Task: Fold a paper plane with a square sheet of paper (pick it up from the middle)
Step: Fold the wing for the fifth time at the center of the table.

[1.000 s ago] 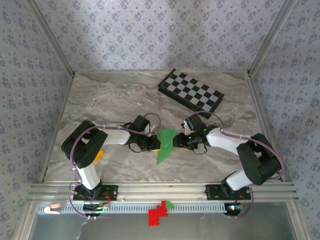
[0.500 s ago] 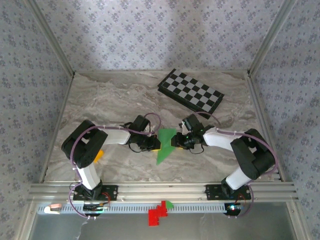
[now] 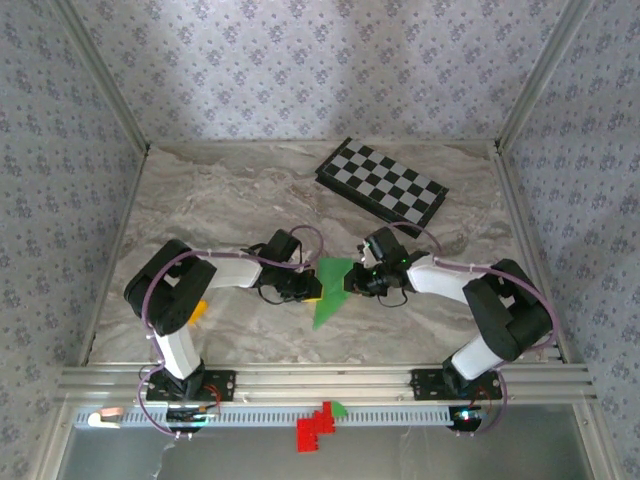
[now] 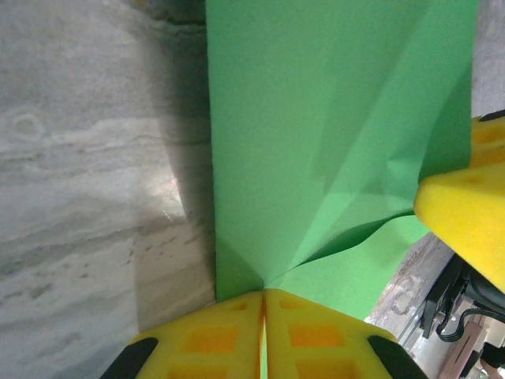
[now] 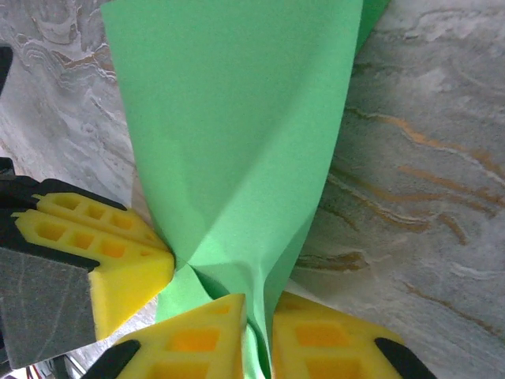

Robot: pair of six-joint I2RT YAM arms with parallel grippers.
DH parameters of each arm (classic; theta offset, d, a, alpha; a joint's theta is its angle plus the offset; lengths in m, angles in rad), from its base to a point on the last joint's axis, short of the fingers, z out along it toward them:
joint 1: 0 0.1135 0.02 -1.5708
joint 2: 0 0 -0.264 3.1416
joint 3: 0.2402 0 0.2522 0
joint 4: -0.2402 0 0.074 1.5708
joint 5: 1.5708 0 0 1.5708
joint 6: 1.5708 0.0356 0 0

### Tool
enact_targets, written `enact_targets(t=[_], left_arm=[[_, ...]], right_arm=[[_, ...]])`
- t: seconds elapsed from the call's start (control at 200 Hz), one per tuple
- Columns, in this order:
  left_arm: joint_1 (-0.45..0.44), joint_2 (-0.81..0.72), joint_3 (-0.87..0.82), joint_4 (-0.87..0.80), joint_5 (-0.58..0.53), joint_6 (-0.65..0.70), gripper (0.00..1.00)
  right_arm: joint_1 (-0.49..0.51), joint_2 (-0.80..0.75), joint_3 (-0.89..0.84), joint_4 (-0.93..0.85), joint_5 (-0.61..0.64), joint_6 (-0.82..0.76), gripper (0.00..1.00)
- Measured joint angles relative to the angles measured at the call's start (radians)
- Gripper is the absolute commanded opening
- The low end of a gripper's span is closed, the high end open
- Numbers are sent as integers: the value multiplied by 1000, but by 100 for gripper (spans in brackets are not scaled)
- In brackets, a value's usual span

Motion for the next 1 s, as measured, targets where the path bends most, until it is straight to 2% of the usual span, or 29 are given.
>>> enact_targets(t=[0.355, 0.59, 0.725, 0.999], left_arm=[[-7, -8, 25, -24, -33, 34, 21], [-30, -124, -12, -38, -144, 95, 27], [-101, -233, -67, -37, -244, 156, 30], [-320, -402, -145, -37, -505, 314, 45]], right_arm=[[28, -40, -8, -7, 38, 48, 3], [41, -85, -35, -29, 52, 132, 0], [43, -99, -42, -35, 53, 182, 0], [39, -134, -70, -23, 45, 271, 0]])
